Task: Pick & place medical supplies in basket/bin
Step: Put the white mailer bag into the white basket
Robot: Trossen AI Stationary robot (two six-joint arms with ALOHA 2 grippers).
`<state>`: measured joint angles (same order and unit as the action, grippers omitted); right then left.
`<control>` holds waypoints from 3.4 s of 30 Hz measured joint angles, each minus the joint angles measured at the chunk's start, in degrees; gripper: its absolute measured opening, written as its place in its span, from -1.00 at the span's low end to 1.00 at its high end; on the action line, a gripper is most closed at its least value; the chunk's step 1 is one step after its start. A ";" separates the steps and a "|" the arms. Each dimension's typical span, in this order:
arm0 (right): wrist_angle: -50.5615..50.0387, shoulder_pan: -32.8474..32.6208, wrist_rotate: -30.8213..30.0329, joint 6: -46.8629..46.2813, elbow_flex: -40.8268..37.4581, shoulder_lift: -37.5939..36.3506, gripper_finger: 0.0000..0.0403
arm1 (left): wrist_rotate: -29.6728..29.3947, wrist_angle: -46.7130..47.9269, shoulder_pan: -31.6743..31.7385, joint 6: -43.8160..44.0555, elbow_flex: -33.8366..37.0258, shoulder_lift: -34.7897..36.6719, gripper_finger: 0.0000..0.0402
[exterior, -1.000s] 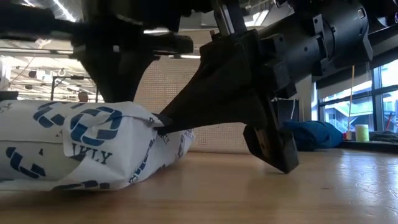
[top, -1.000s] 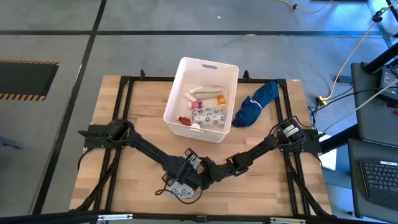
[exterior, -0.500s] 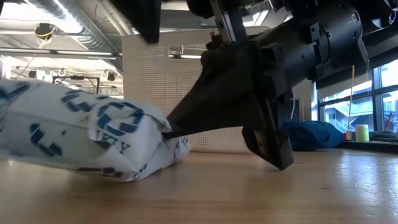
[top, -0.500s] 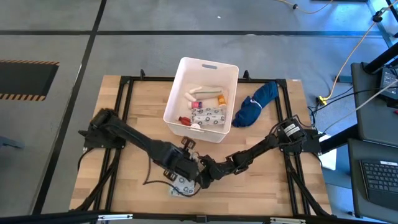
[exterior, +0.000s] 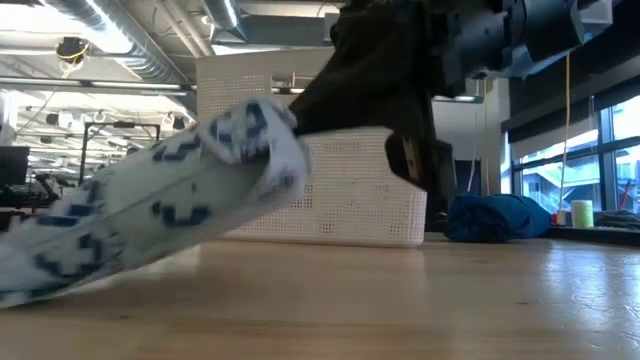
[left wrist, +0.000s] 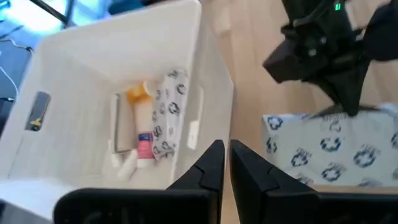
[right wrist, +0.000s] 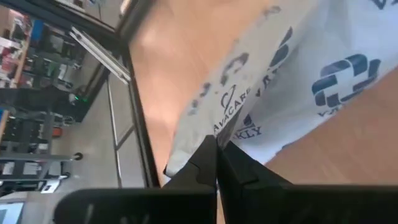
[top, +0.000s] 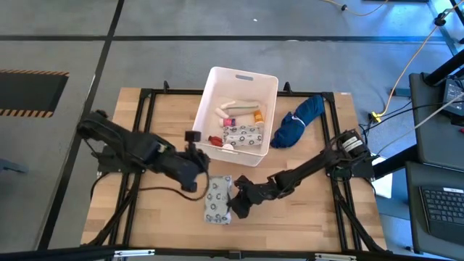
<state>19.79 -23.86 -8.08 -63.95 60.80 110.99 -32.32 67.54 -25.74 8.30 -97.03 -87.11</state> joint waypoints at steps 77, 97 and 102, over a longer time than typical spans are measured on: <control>-109.81 52.13 33.68 97.07 68.57 17.17 -1.00 | -9.69 7.53 4.53 15.14 0.02 21.61 -0.54; -109.37 51.42 29.19 94.93 68.57 21.56 -0.53 | -12.21 8.75 4.61 19.67 0.02 21.59 -0.49; -109.69 50.76 24.87 89.81 68.52 20.37 -0.20 | -14.65 10.25 4.59 19.67 0.09 21.59 -0.44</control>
<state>-89.90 26.90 16.79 25.87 129.32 131.36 -46.97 77.79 -21.15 27.97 -96.95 -65.52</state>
